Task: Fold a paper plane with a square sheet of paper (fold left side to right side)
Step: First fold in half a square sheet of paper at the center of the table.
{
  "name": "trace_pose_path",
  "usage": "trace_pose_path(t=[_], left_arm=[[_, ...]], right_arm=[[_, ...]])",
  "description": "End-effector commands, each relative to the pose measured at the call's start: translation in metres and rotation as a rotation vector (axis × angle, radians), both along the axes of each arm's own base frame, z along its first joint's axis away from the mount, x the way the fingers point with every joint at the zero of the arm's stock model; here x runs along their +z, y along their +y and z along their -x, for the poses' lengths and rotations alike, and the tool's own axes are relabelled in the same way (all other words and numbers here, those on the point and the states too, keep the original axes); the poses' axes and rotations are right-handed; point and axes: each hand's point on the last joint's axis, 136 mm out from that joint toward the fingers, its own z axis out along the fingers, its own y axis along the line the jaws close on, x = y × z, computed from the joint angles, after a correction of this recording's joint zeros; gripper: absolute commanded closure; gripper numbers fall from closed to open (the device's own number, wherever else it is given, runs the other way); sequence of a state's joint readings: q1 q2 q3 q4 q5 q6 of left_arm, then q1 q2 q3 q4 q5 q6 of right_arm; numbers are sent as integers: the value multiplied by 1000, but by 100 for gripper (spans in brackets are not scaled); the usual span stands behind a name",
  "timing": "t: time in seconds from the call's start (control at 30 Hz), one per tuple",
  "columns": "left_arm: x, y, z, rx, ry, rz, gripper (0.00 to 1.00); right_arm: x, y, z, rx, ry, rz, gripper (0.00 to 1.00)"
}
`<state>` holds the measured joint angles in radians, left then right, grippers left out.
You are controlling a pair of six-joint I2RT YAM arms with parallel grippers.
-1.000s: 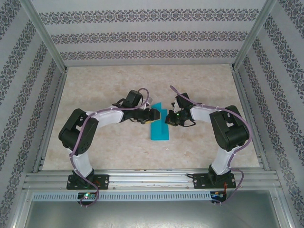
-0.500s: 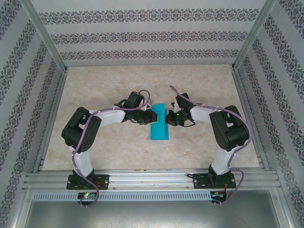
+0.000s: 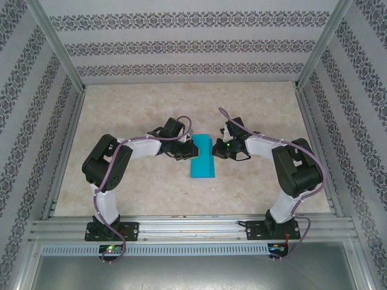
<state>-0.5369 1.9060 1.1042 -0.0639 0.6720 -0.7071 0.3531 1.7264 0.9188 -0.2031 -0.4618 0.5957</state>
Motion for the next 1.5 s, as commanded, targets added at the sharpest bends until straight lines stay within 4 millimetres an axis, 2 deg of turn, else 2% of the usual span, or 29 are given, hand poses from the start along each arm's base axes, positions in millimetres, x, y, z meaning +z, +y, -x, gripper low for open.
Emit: trace_pose_path(t=[0.0, 0.1, 0.17, 0.27, 0.43, 0.63, 0.83, 0.97, 1.03, 1.1, 1.17, 1.3, 1.4, 1.47], left_arm=[[2, -4, 0, -5, -5, -13, 88], [1, -4, 0, -7, -3, -14, 88], [1, -3, 1, -6, -2, -12, 88], [1, -3, 1, -6, 0, -10, 88], [2, -4, 1, -3, 1, -1, 88], [4, -5, 0, -2, -1, 4, 88], [3, -6, 1, -2, 4, 5, 88], [8, -5, -1, 0, -8, 6, 86], [12, -4, -2, 5, -20, 3, 81], [19, -2, -3, 11, -40, -3, 75], [27, 3, -4, 22, -69, -23, 66], [38, 18, -5, 53, -122, -89, 53], [37, 28, -4, 62, -132, -137, 46], [30, 29, -1, 49, -113, -150, 44]], right_arm=[[10, -16, 2, -25, -27, 13, 91], [23, -14, 0, -13, -72, -62, 80], [35, -4, -2, 17, -116, -164, 70], [42, 7, -2, 45, -139, -249, 59], [31, 20, 0, 76, -121, -266, 53], [14, 29, 3, 90, -82, -263, 53], [12, 42, 6, 123, -66, -304, 61], [10, 43, 6, 123, -63, -301, 71], [10, 41, 4, 114, -67, -290, 78], [10, 39, 4, 108, -69, -275, 90], [9, 36, 3, 101, -71, -252, 97], [4, 30, 3, 91, -62, -202, 100], [0, 27, 3, 82, -51, -176, 100], [-1, 27, 3, 83, -46, -169, 100]])
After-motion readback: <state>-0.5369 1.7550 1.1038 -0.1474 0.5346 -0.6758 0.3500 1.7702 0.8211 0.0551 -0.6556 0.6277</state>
